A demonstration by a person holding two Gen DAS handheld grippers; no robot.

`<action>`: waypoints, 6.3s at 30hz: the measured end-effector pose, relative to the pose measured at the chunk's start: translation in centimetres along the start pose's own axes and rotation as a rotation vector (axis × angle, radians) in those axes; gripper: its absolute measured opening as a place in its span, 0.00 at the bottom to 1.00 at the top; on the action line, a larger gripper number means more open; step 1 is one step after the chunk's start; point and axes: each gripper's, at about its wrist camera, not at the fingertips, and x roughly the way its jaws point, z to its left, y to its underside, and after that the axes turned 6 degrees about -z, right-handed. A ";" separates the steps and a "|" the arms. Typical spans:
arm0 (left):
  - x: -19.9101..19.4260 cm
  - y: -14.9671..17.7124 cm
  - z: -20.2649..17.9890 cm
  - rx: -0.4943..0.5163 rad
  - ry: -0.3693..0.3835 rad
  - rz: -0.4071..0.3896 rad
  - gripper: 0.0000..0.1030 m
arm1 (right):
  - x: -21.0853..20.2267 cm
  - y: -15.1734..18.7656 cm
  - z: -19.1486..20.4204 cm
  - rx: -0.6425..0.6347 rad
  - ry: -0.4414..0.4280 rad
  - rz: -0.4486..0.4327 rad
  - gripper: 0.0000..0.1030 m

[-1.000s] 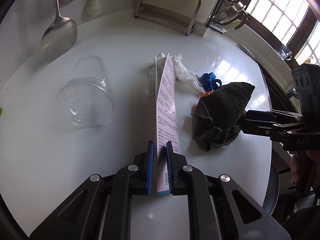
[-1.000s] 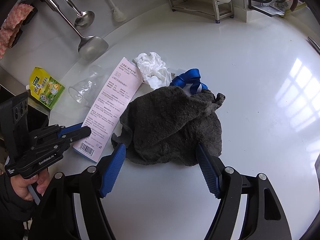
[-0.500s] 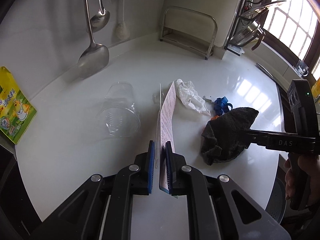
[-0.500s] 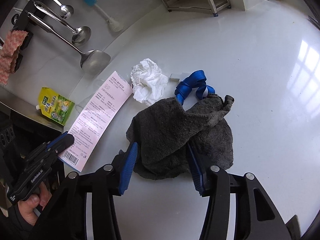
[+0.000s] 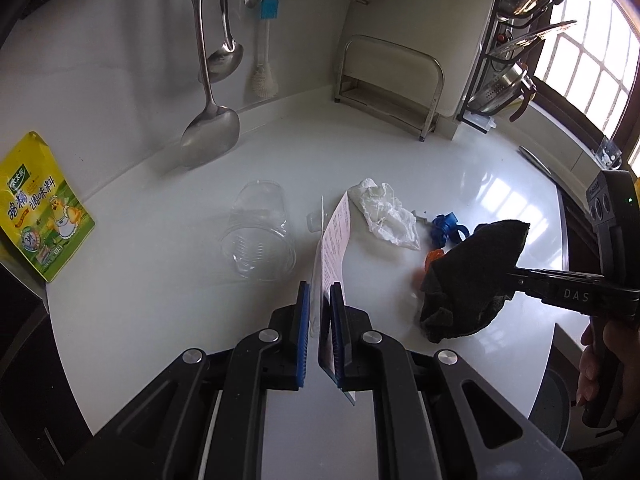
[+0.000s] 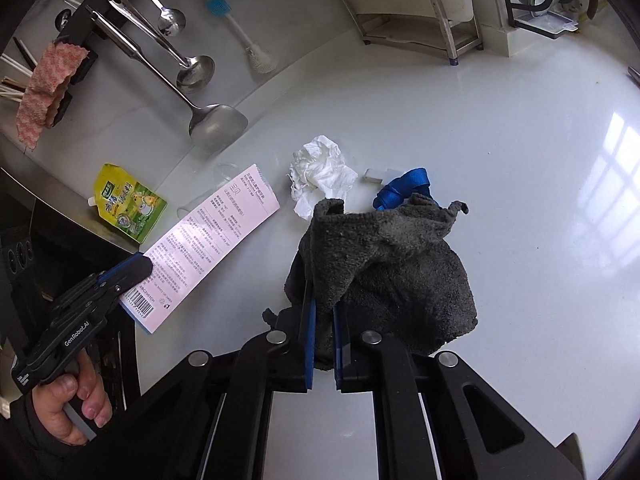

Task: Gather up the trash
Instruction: 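Grasp the pink box strip with the left gripper while the right grasps the grey cloth, then carry the pink strip with the left gripper while the right carries the cloth over the bin, then open both grippers to drop the pink strip and grey cloth into the bin, then move both grippers back toward the orange peel and blue lanyard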

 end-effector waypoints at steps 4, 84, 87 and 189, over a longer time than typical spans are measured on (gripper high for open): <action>-0.6 -0.5 -0.5 0.005 -0.010 -0.020 0.09 | -1.5 -0.4 0.2 -0.011 -0.010 -0.030 0.07; -13.2 11.7 -27.8 0.056 0.030 0.002 0.09 | -25.2 17.0 -11.4 -0.106 -0.058 -0.013 0.07; -12.9 12.7 -28.3 0.066 0.039 0.022 0.09 | -25.2 17.8 -11.8 -0.101 -0.049 -0.001 0.07; -6.3 10.0 -18.0 0.022 -0.107 0.073 0.92 | -18.2 13.3 -6.8 -0.208 0.015 0.017 0.53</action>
